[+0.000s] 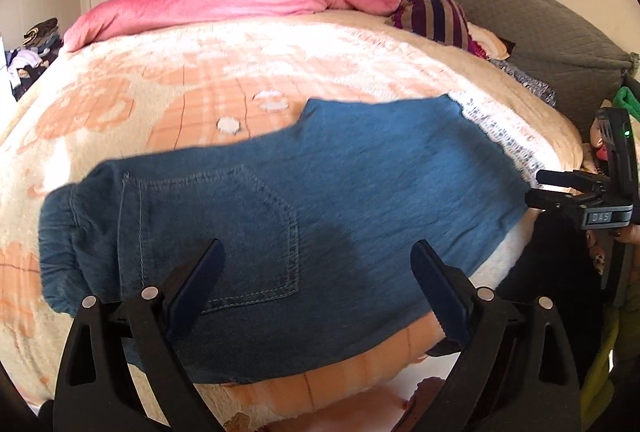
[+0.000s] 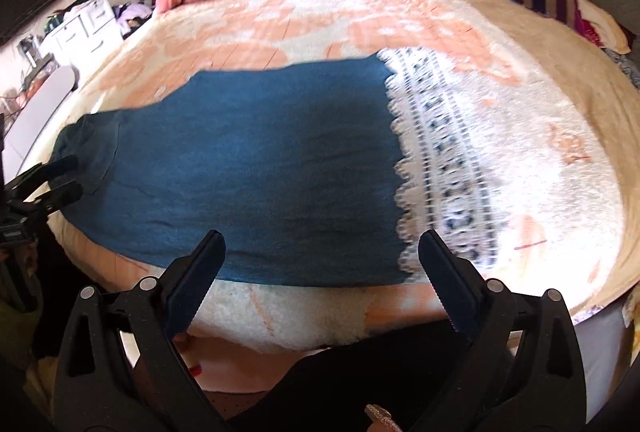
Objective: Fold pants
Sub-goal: 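Release both grippers and lift them off the flattened pants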
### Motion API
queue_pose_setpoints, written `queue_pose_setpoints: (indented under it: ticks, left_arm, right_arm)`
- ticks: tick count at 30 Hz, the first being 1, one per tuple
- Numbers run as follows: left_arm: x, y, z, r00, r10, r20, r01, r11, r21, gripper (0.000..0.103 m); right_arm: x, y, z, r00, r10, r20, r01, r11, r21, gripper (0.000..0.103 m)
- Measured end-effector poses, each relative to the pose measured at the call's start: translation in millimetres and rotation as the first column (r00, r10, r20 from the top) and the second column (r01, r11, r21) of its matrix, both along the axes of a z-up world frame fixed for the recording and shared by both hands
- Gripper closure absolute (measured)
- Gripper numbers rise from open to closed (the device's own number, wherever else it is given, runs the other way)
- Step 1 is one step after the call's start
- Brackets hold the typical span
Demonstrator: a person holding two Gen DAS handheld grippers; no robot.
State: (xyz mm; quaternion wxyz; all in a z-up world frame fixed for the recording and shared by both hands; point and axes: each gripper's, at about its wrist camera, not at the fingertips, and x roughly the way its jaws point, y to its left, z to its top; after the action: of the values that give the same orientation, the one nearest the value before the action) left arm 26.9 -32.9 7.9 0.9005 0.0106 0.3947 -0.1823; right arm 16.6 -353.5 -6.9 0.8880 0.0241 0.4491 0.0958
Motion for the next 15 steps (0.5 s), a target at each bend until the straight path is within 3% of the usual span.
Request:
queue_pose_setpoints:
  ticks: [15]
  left_arm:
    - [-5.4,-32.6,18.6,0.997,-0.074,0.015,0.074,0.997,0.002,0.005]
  right_arm:
    - [-16.4,-34.7,28.2,0.987,-0.116,0.113,0.112,0.993,0.046,0.009]
